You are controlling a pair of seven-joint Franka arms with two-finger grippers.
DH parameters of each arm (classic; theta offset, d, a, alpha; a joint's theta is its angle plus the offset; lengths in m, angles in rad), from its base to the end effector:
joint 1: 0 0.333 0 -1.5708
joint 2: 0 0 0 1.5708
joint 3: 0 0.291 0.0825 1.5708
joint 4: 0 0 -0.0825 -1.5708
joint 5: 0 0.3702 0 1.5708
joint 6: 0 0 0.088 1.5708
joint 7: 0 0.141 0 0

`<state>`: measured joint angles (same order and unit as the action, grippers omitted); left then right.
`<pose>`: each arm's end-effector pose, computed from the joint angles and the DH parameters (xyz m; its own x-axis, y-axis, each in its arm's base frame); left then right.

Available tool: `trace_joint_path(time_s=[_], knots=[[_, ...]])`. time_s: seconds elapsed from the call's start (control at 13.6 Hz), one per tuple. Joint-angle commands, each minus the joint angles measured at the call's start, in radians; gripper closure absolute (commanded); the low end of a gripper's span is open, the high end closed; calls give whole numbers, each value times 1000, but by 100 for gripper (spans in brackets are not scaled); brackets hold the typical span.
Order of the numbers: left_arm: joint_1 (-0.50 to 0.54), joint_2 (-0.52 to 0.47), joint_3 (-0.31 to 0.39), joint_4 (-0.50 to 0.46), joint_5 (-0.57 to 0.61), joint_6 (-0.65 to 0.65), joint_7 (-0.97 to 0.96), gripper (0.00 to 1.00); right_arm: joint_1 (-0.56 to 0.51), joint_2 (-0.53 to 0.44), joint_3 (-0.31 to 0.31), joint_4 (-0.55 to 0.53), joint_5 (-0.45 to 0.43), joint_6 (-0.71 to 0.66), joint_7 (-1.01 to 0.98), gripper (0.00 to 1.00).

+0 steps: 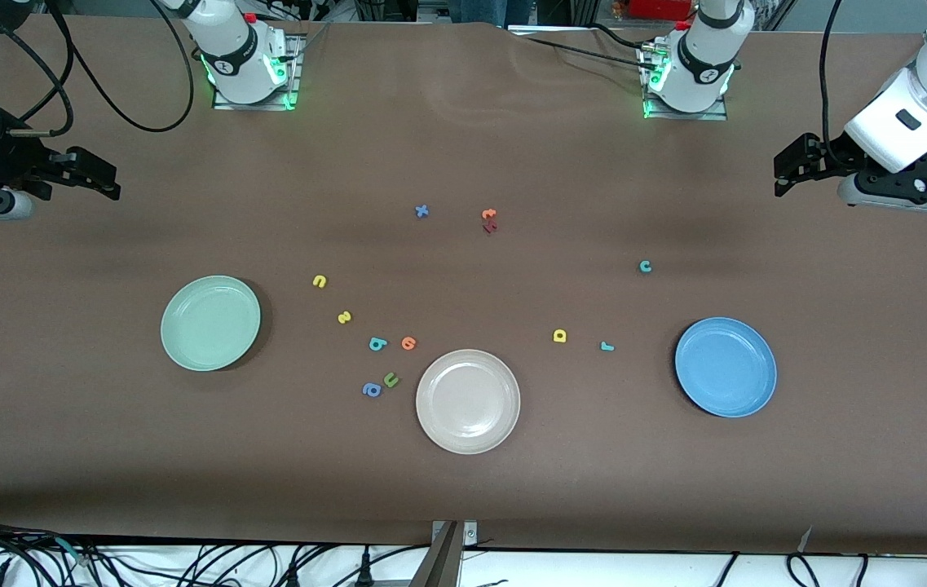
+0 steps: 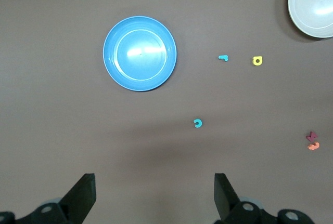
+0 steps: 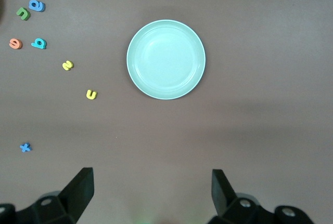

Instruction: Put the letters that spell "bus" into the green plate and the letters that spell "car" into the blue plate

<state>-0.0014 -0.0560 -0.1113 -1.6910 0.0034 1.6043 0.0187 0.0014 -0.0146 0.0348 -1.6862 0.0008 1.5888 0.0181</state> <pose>0.5211 -0.0597 0.5429 0.9909 -0.1307 -0.0312 -0.1311 -0.9913 -0.0090 0.5305 0.0194 0.5222 0.9964 0.0179 -0.0827 0.0181 -0.9998 0.0012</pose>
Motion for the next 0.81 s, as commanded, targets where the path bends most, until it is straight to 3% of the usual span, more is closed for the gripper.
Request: trace_joint_path(time_s=[0.0, 0.51, 0.74], knots=[[-5, 15, 2, 31, 13, -9, 18, 0, -8, 15, -1, 32, 21, -53, 8, 0], [-8, 15, 1, 31, 13, -9, 20, 0, -8, 45, 4, 49, 12, -64, -20, 0], [-8, 15, 1, 31, 13, -9, 20, 0, -3, 58, 5, 49, -41, -64, -59, 0]])
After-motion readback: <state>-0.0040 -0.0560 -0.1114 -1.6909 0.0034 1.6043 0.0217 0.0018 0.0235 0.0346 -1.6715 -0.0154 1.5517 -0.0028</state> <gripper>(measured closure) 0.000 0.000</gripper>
